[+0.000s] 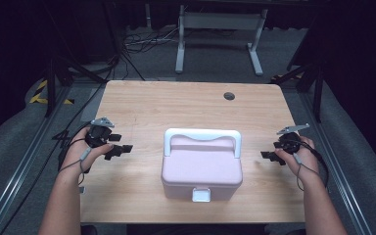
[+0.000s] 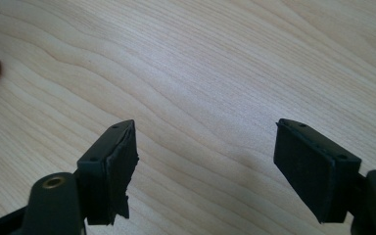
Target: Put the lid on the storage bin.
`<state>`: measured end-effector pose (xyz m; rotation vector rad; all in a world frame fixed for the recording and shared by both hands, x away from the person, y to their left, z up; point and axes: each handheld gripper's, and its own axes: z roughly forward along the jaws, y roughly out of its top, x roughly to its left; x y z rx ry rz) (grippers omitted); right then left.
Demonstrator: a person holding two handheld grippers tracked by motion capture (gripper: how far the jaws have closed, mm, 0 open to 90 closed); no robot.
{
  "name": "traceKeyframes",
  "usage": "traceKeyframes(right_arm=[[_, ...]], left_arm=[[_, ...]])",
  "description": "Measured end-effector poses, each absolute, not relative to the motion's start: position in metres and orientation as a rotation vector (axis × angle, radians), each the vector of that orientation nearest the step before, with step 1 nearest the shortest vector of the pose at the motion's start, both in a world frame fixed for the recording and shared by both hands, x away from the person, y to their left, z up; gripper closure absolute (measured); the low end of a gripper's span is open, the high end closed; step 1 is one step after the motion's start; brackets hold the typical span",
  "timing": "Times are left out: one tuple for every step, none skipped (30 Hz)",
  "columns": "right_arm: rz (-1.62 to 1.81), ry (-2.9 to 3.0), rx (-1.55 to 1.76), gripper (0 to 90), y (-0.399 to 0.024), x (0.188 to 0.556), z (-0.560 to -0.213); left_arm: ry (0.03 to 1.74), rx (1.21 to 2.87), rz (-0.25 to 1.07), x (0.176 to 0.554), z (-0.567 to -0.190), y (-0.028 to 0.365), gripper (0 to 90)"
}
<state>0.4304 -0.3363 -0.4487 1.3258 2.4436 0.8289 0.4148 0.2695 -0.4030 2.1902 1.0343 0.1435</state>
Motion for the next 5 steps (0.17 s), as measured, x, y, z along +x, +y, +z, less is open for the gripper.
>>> traceKeyframes(right_arm=[[0.833, 2.444, 1.324, 23.8, -0.3362, 0.4302, -0.4495], [0.838, 2.445, 1.319, 23.5, -0.3362, 0.4300, -0.4501], [0.849, 2.447, 1.320, 23.4, -0.3360, 0.4296, -0.4502], [0.862, 2.446, 1.322, 23.1, -0.3358, 0.4292, -0.4501], [0.876, 2.445, 1.315, 22.8, -0.3361, 0.4290, -0.4496]], left_arm=[[1.044, 2.191, 0.138, 0.4148, -0.4035, 0.2686, 29.5], [1.039, 2.197, 0.132, 0.4155, -0.4040, 0.2681, 29.4], [1.044, 2.194, 0.126, 0.4157, -0.4045, 0.2673, 29.3], [1.043, 2.199, 0.120, 0.4164, -0.4045, 0.2670, 29.0], [1.043, 2.199, 0.120, 0.4164, -0.4045, 0.2670, 28.8]])
